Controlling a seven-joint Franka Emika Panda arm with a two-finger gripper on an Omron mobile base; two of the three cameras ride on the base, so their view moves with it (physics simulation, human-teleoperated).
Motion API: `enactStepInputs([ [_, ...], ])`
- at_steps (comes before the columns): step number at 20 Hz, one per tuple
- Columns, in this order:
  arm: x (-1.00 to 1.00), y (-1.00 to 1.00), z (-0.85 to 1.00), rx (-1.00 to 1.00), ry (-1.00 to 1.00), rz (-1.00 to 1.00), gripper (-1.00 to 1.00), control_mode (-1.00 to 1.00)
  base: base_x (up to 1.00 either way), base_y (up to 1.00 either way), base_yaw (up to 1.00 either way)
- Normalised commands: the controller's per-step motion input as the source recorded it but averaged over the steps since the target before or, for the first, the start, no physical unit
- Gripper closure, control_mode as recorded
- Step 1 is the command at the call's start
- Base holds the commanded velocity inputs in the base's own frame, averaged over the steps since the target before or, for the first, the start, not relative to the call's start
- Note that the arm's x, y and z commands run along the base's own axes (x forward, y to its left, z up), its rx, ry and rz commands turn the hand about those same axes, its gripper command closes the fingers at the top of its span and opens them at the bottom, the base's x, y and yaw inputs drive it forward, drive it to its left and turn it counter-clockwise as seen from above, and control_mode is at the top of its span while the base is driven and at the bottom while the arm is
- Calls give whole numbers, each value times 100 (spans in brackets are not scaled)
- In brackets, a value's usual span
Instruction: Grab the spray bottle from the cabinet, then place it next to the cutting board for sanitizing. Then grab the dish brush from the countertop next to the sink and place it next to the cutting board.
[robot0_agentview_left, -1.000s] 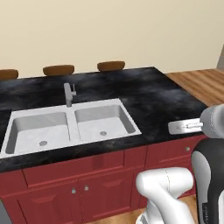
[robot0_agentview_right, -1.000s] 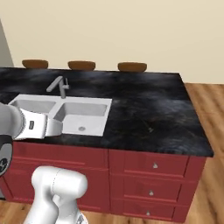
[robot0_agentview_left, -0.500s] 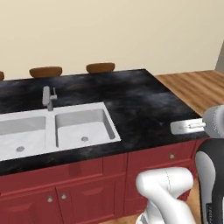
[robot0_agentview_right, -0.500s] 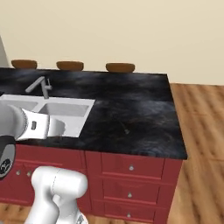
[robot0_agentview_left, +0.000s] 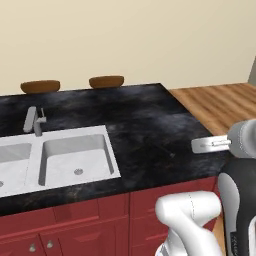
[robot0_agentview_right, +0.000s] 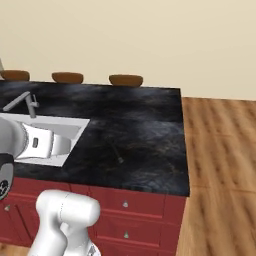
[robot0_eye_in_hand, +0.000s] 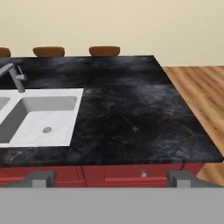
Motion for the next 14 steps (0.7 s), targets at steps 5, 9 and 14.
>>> enactStepInputs([
  [5, 0, 0, 0, 0, 0, 0, -100, 100, 51, -16, 0],
  [9, 0, 0, 0, 0, 0, 0, -100, 100, 58, -18, 0],
  [14, 0, 0, 0, 0, 0, 0, -100, 100, 44, -6, 0],
])
